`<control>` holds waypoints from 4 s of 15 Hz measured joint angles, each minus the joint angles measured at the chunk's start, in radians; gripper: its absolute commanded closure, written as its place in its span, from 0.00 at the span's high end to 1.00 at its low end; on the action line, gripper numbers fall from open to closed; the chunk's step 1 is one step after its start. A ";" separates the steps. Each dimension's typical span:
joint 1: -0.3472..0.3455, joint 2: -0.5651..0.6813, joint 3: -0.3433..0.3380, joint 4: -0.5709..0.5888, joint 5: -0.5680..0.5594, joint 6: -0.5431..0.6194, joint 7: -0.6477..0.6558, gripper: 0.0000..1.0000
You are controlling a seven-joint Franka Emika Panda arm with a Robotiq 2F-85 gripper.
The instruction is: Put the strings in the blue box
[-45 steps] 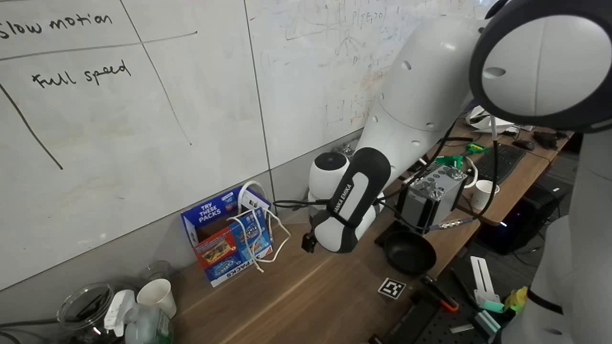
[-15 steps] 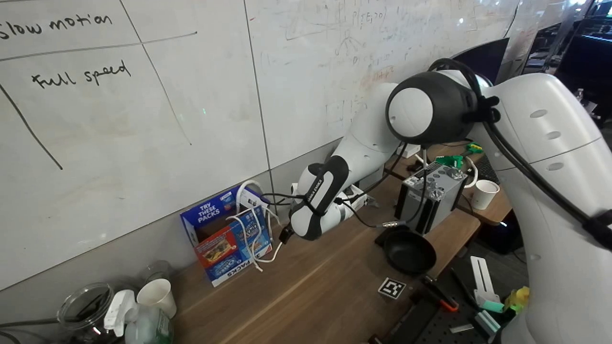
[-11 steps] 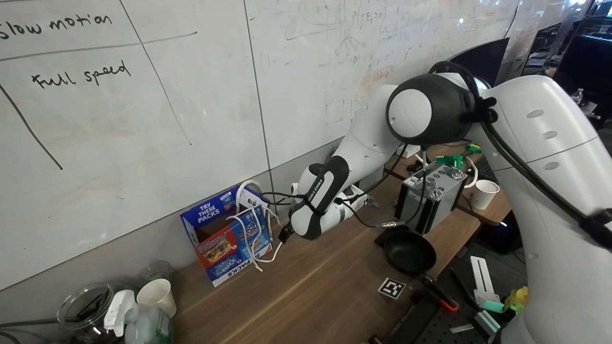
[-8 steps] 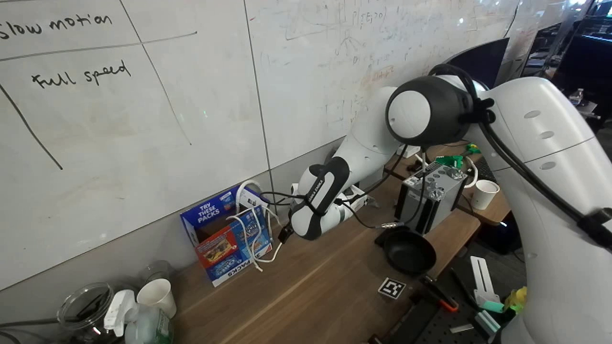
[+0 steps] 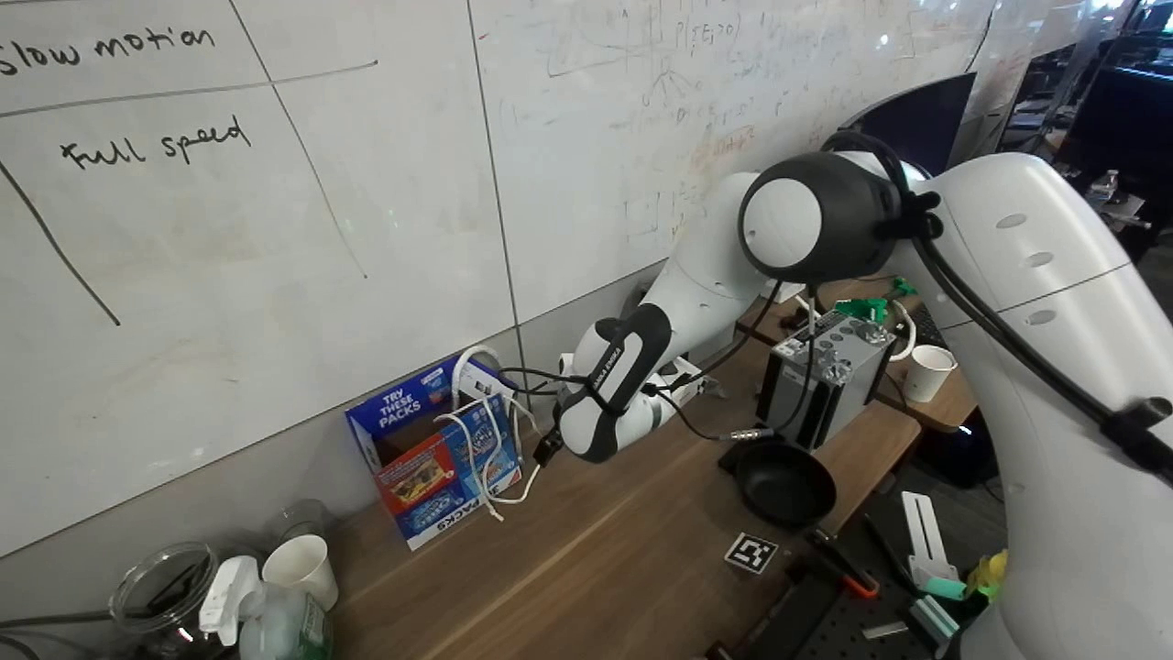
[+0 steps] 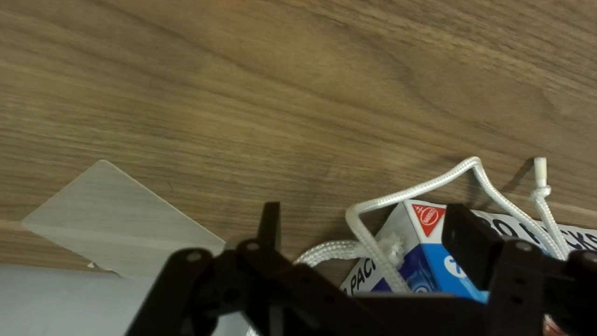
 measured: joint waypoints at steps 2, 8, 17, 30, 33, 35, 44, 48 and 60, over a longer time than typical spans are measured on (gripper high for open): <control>0.000 0.003 0.000 0.003 0.000 0.001 0.000 0.42; -0.004 0.011 0.004 0.010 0.000 0.016 0.000 0.09; -0.020 0.000 0.034 -0.024 -0.001 0.165 0.012 0.12; 0.425 -0.410 -0.165 -0.456 0.345 0.764 0.150 0.10; 0.533 -0.462 -0.163 -0.471 0.492 0.825 0.141 0.09; 0.580 -0.464 -0.152 -0.452 0.546 0.872 0.151 0.06; 0.557 -0.261 -0.134 -0.112 0.540 0.923 0.334 0.06; 0.525 -0.138 -0.154 0.100 0.537 0.909 0.344 0.05; 0.426 0.006 -0.174 0.331 0.483 0.665 0.373 0.05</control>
